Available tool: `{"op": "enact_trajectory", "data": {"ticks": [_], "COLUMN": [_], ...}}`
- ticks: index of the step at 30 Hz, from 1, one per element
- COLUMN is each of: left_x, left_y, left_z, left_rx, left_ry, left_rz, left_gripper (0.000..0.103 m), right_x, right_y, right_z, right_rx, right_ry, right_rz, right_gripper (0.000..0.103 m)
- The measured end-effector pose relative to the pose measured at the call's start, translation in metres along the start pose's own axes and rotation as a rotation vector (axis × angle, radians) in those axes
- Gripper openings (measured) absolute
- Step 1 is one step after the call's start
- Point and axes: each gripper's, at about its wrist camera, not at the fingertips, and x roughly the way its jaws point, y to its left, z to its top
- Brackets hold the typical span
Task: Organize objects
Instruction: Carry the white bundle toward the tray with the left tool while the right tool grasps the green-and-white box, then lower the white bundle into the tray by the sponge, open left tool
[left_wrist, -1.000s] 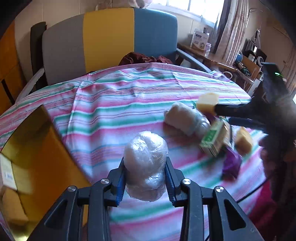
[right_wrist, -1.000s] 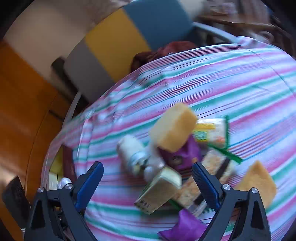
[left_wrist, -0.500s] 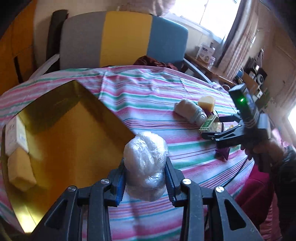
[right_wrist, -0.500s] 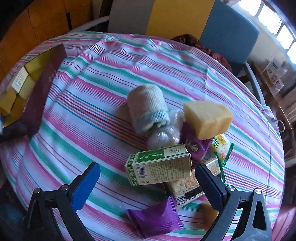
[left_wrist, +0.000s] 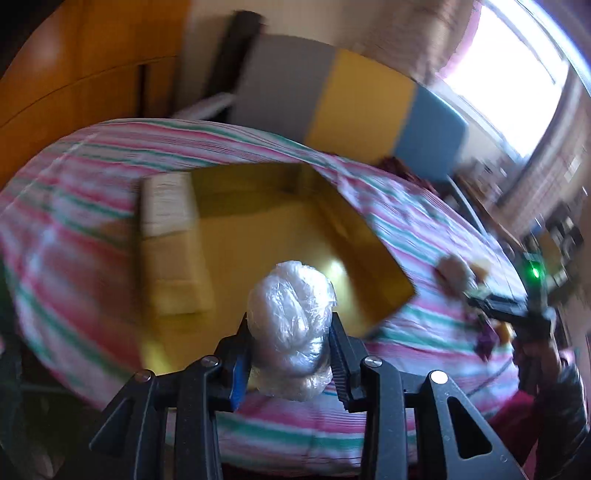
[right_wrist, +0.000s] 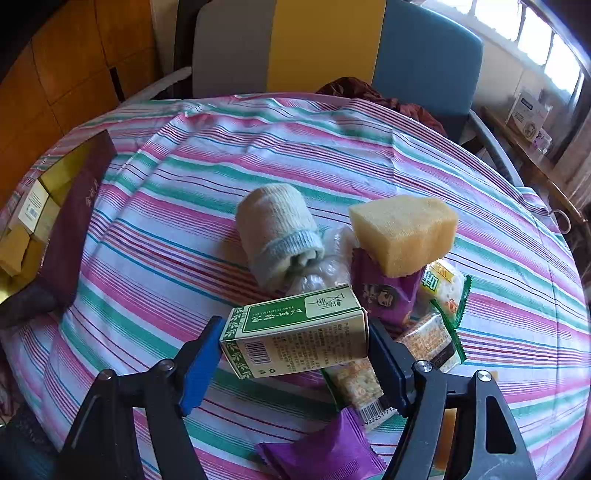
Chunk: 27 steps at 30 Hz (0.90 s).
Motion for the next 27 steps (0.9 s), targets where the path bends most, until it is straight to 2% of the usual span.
{"op": "enact_trajectory", "data": {"ticks": [5, 8, 14, 19, 25, 27], "left_x": [-0.030, -0.032, 0.002, 0.030, 0.046, 0.048], "left_y": [0.053, 0.070, 0.050, 0.037, 0.042, 0.043], "left_z": [0.003, 0.004, 0.002, -0.003, -0.011, -0.013], "left_rx": [-0.116, -0.168, -0.123, -0.111, -0.127, -0.115], "left_ry": [-0.061, -0.064, 0.022, 0.101, 0.143, 0.152], "left_rz": [0.076, 0.071, 0.040, 0.069, 0.116, 0.100], "left_gripper": [0.037, 0.037, 0.037, 0.039, 0.043, 0.044], "right_x": [-0.002, -0.004, -0.007, -0.008, -0.007, -0.007], "right_y": [0.005, 0.007, 0.008, 0.008, 0.009, 0.010], "right_z": [0.001, 0.001, 0.002, 0.003, 0.003, 0.003], "right_rx": [-0.017, -0.022, -0.026, -0.027, -0.035, -0.037], "right_ry": [-0.014, -0.024, -0.042, -0.047, -0.046, -0.046], "right_rz": [-0.001, -0.004, -0.004, -0.005, -0.008, -0.009], "right_gripper": [0.075, 0.075, 0.075, 0.075, 0.075, 0.075]}}
